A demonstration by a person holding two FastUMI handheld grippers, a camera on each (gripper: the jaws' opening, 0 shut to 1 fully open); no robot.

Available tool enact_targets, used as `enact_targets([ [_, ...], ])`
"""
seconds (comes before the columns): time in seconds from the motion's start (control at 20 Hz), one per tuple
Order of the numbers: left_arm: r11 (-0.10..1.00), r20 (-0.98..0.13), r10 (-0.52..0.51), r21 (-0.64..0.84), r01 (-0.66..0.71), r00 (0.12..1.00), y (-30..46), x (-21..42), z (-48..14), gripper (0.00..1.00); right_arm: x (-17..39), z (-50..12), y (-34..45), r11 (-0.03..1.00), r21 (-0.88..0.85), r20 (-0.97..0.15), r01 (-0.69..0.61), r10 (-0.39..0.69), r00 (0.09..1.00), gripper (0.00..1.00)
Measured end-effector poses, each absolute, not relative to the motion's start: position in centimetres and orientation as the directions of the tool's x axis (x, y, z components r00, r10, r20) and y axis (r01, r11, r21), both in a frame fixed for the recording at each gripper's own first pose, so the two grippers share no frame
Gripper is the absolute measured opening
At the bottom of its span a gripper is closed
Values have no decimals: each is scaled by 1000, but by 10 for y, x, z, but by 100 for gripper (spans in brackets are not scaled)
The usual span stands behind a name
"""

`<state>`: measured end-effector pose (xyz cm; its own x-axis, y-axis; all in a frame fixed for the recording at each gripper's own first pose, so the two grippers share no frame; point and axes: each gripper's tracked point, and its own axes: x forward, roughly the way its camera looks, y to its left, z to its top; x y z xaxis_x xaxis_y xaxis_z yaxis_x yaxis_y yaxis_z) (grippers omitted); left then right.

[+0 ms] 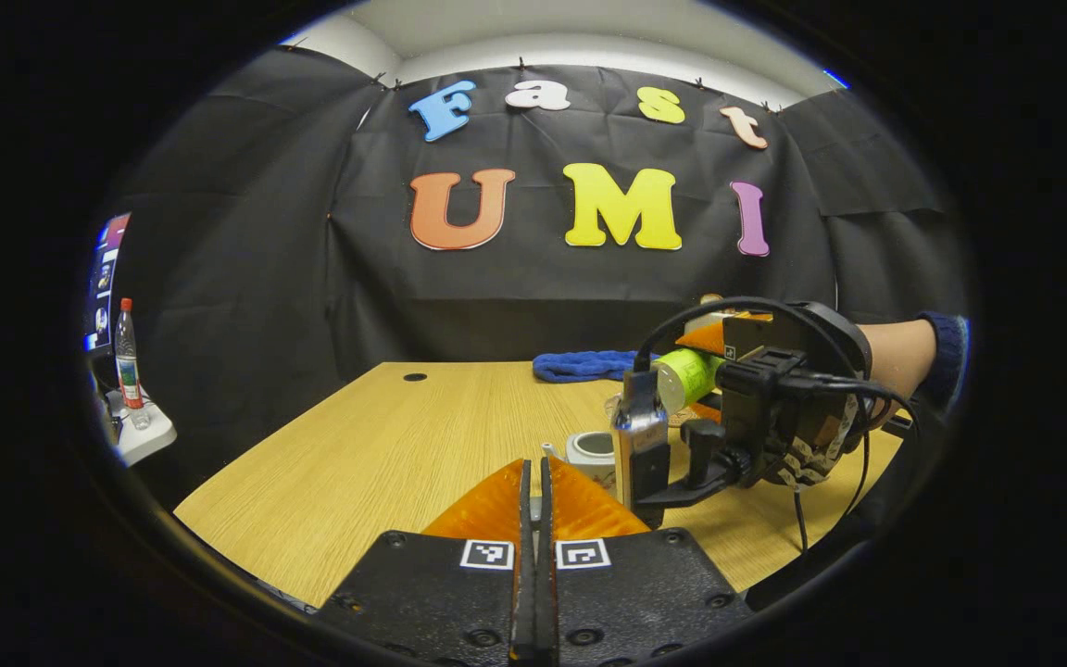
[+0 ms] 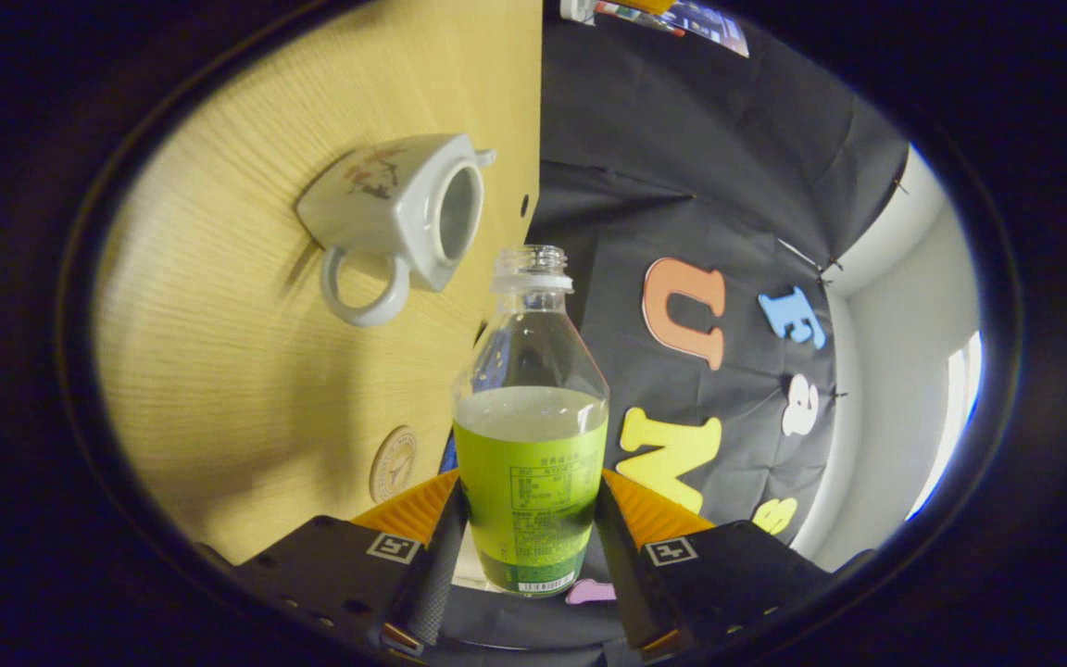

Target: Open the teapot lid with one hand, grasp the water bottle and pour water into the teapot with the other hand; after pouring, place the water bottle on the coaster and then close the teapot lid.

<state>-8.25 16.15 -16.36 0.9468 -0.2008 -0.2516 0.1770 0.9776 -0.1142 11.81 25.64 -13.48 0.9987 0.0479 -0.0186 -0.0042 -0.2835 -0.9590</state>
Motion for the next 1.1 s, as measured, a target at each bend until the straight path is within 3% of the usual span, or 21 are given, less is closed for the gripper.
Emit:
enact_targets([
  [0.55, 976, -252, -210, -115, 186, 945, 161, -84, -167, 3, 119, -108, 269, -469, -873, 85, 134, 124, 989, 73],
  [1.1, 976, -240, -212, -105, 192, 947, 162, -88, -166, 3, 115, -93, 286, -549, -804, 136, 229, 205, 969, 72],
])
